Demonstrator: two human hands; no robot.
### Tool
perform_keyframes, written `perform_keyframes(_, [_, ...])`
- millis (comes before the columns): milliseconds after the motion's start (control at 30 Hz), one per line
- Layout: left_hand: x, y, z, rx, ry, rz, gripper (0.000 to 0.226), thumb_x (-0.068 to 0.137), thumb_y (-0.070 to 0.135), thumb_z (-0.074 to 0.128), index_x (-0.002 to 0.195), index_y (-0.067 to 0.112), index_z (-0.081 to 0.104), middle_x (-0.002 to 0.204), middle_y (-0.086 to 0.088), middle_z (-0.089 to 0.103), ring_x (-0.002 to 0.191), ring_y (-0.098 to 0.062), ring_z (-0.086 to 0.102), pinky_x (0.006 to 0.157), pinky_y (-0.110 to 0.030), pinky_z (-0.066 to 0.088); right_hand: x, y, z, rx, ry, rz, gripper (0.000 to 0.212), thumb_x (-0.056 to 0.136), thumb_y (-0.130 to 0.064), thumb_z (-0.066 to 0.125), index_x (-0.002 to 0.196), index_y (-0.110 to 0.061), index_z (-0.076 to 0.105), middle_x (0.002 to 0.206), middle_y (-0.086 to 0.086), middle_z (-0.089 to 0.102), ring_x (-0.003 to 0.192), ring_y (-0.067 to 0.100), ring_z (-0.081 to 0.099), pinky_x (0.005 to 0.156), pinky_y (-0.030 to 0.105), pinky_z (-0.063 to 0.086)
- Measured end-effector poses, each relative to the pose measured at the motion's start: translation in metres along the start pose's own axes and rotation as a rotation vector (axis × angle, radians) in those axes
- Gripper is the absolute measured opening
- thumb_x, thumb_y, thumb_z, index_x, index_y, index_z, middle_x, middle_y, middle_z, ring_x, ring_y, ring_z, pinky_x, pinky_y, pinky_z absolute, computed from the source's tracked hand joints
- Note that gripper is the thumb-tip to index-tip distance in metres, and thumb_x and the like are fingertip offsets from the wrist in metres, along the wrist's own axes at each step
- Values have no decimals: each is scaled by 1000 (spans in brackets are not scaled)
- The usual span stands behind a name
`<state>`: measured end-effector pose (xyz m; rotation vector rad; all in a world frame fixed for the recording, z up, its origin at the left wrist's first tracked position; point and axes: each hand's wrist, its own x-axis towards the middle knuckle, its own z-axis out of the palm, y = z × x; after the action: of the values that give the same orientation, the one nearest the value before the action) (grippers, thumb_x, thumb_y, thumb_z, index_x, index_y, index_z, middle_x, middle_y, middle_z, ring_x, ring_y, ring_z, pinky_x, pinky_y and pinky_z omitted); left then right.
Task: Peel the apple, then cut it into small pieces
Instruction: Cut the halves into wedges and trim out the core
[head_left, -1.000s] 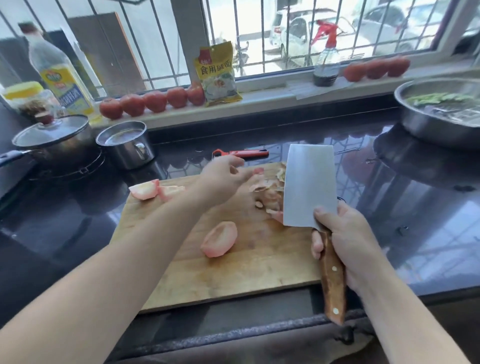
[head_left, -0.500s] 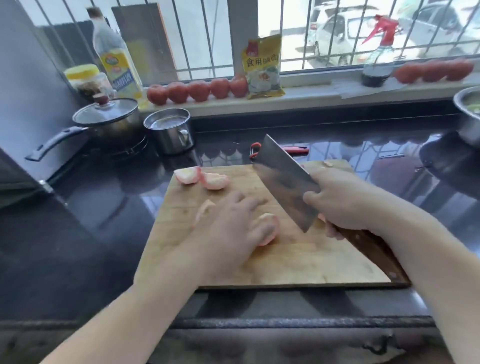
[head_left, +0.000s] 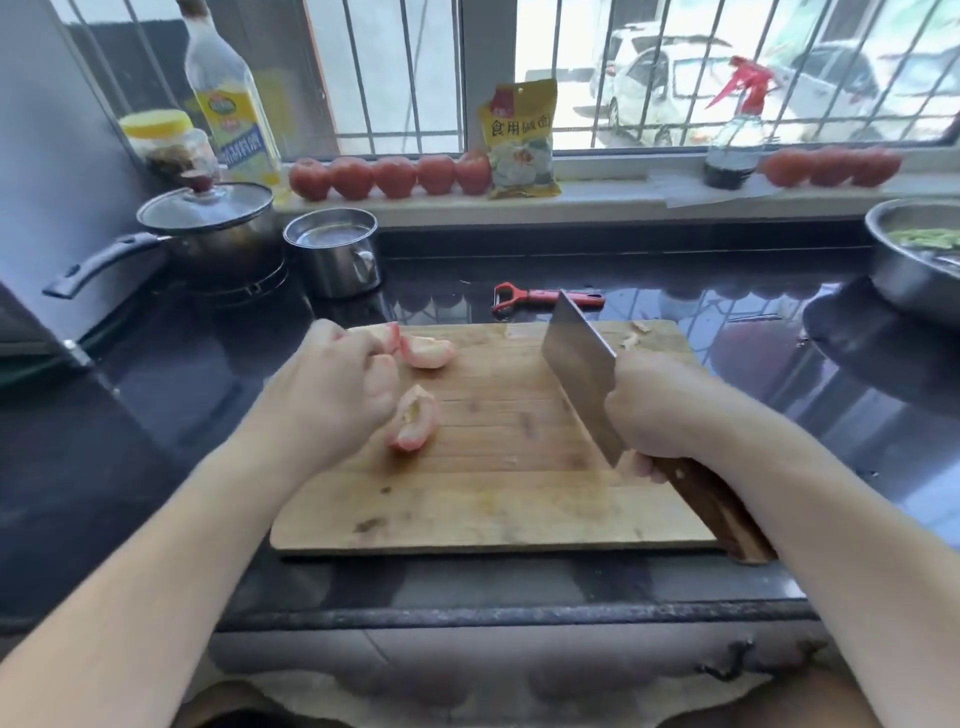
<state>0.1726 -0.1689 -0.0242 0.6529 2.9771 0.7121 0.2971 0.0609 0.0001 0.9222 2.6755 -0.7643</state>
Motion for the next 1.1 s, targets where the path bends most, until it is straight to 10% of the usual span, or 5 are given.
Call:
perform_keyframes(400, [5,-21,17,88,76,100,44,101,26,56,145,24,57,144,-6,53,130,-32,42,108,-45,38,-16,38,-43,382,242,-57,14,95,-9,45,103,-11,57,55,20,66,41,27,57,48,32,51])
perform_keyframes(533, [-9,5,35,123,-122,148,23,102,43,48,114,28,61,118,8,56,117,-20,53,93,-41,45,-4,59,-26,401,179,-9,15,97,-12,48,106,-9,59,52,16,64,41,26,58,50,33,50])
perform_keyframes(633, [-8,8,50,144,-73,114,37,105,45,45,135,29,59,133,2,58,124,-24,54,102,-44,43,-11,74,-14,609,207,-84,14,99,-18,50,106,-18,62,52,18,60,45,31,55,57,45,50])
perform_keyframes(767, [-6,18,58,-79,-60,146,36,103,50,53,133,31,62,125,12,60,113,-9,57,90,-19,42,-23,88,-12,662,258,-167,14,99,-17,51,100,-20,64,50,19,59,43,31,54,52,40,48])
perform_keyframes(1100, [15,34,73,-261,-111,294,39,95,22,73,132,32,63,114,21,63,96,10,58,83,-4,43,17,145,-1,-410,984,-523,26,91,-4,66,106,-22,76,96,3,68,56,34,58,49,32,46])
